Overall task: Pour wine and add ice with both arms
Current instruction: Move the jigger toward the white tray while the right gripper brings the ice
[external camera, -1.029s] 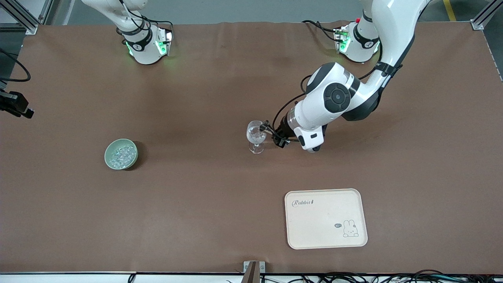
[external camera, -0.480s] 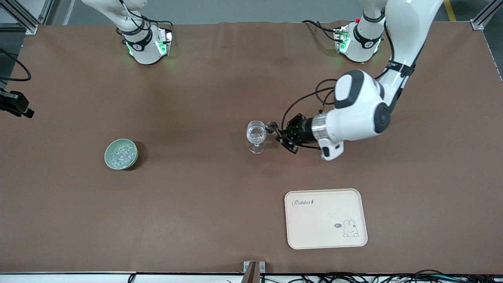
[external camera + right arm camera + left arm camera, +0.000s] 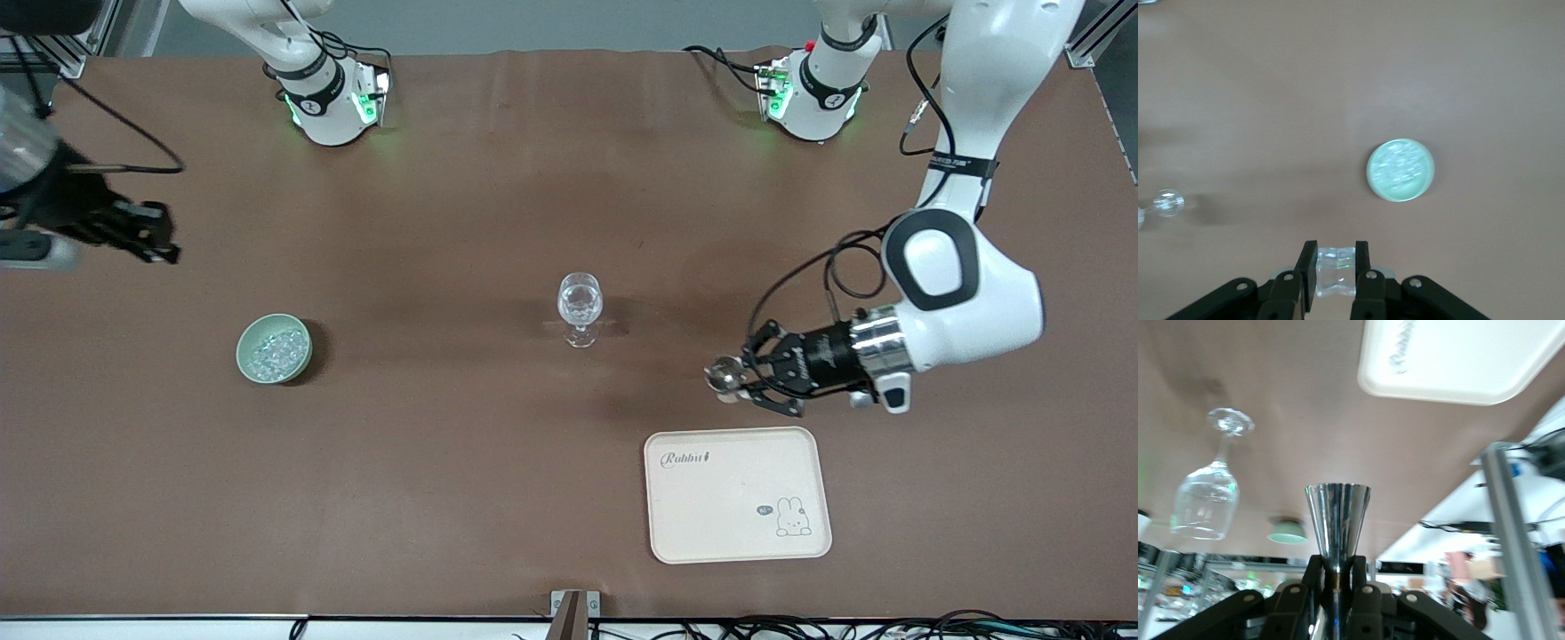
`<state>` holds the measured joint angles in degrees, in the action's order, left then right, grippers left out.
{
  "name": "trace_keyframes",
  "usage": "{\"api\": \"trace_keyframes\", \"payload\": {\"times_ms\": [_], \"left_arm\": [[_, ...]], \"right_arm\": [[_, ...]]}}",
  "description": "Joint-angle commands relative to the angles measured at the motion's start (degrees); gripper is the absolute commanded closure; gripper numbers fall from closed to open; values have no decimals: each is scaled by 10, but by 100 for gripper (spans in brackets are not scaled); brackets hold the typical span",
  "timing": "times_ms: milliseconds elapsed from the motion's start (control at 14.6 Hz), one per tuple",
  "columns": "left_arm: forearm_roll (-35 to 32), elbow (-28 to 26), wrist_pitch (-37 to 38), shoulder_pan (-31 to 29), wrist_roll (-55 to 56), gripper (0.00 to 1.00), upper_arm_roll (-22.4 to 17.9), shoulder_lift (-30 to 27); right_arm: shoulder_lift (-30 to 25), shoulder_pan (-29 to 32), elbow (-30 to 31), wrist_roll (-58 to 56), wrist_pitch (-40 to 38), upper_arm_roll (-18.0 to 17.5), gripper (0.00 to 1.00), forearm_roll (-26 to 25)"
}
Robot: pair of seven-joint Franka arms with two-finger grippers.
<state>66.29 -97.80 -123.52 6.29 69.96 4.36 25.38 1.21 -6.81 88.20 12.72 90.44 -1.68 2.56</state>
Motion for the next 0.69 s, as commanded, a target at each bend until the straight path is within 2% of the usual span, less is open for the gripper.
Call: {"api": "trace_keyframes", "payload": {"times_ms": [0, 137, 343, 618], "left_arm": [[69, 34, 5, 7, -29, 99, -21, 55], [98, 73, 5, 6, -58, 99, -47, 106], [161, 123, 4, -6, -75, 98, -57, 166], [252, 123, -33, 3, -85, 97, -76, 201]], "right_arm": [[19, -42, 5, 69, 7, 5, 99, 35], [47, -96, -1, 137, 33, 5, 99, 35], [90, -159, -8, 239, 72, 5, 99, 34], [134, -237, -8, 353, 120, 5, 99, 34]]}}
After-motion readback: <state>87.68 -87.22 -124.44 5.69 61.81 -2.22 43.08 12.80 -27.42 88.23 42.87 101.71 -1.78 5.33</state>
